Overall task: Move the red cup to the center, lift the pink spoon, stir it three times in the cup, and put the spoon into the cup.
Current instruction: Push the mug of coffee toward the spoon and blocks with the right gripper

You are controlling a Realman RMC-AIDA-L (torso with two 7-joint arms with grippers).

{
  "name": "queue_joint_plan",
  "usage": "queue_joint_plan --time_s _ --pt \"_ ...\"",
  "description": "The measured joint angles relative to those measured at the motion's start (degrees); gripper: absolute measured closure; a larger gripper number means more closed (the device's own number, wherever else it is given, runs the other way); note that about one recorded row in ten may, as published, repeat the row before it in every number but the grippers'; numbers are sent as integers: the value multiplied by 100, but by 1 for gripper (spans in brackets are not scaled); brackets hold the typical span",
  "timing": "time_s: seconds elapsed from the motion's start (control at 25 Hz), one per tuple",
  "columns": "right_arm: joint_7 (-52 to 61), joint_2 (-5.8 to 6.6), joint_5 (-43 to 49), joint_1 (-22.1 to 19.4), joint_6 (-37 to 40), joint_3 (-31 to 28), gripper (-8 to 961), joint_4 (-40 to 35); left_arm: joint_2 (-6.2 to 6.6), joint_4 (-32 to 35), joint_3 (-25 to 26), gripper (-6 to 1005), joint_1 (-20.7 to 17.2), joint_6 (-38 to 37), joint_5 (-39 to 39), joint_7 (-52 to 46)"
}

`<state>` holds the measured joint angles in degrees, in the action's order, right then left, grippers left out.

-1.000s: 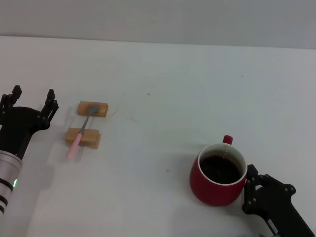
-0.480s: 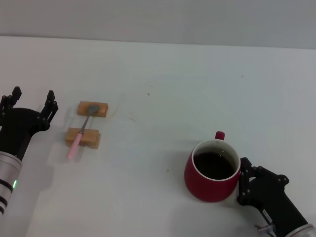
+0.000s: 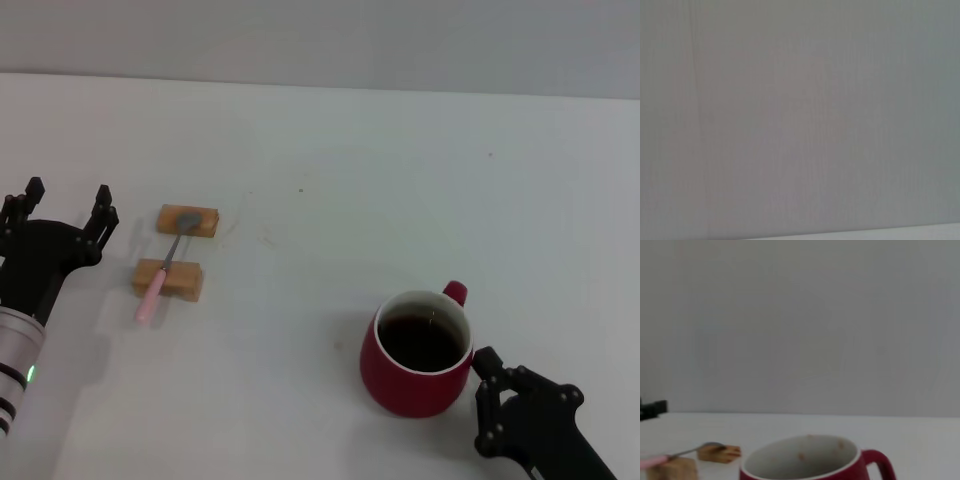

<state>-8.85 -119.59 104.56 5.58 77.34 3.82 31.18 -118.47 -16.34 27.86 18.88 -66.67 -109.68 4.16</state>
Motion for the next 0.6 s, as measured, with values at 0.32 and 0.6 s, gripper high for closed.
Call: queue_joint_plan --time_s 0.32,0.6 --pt "-2 -6 115 -15 -63 -4 954 5 0 0 0 200 19 22 0 13" --pt "37 -10 117 234 -460 -53 953 5 -8 0 0 200 -16 23 -1 17"
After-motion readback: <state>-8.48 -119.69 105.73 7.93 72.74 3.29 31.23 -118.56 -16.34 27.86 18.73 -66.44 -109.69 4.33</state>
